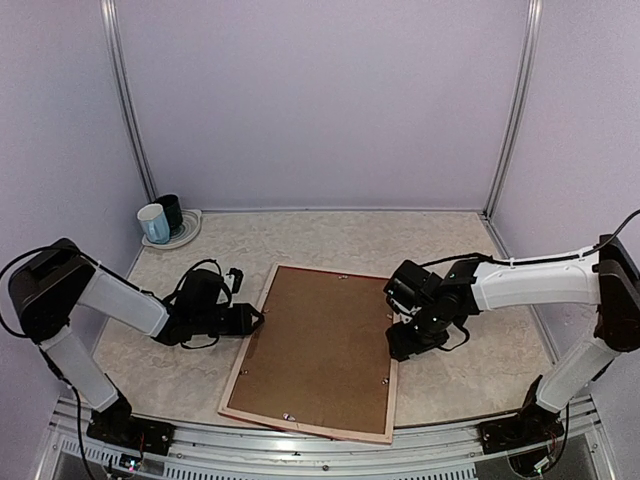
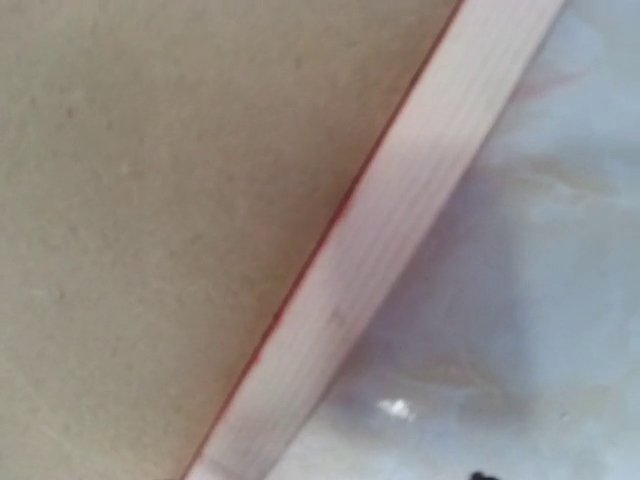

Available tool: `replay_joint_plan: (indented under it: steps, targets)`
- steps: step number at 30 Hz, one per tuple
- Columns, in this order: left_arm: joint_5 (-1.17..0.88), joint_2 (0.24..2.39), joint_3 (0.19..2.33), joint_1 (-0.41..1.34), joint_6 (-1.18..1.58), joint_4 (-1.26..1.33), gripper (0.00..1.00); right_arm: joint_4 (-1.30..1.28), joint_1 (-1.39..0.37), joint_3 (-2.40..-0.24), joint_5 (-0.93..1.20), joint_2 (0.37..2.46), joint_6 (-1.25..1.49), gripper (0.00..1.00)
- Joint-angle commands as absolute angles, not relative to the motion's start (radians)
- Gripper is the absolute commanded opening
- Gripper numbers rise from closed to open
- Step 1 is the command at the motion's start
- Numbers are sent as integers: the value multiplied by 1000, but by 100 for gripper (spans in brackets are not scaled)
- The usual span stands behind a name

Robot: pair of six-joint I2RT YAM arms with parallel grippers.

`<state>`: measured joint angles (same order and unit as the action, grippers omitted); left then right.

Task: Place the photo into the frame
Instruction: Press the fastener onto the backboard, then rotate the photo frame at the center of the board.

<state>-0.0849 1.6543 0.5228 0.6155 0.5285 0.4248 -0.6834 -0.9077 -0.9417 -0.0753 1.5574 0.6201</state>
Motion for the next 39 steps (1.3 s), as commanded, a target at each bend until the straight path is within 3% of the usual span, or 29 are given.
replay_joint_plan:
  steps: [1,7,16,19,25,29,39]
  targets:
    - [-105,1641,478,609,513,278,46,-704,-907,-997,-130,1559,602,66]
    - [-111,1571,473,609,516,269,65,-706,-881,-1062,-167,1586,549,78]
    - [-8,1296,430,673,620,97,84,-612,-754,-1096,-104,1579,450,85]
    - [71,1138,420,751,677,-35,99,-581,-705,-1108,-77,1582,424,87]
    - [139,854,386,919,857,-317,99,-549,-633,-1178,-52,1635,367,89]
    - [120,723,328,1063,1002,-373,99,-538,-597,-1255,-40,1704,332,90]
    - [199,690,374,1396,1283,-464,99,-482,-479,-1380,54,1867,289,90]
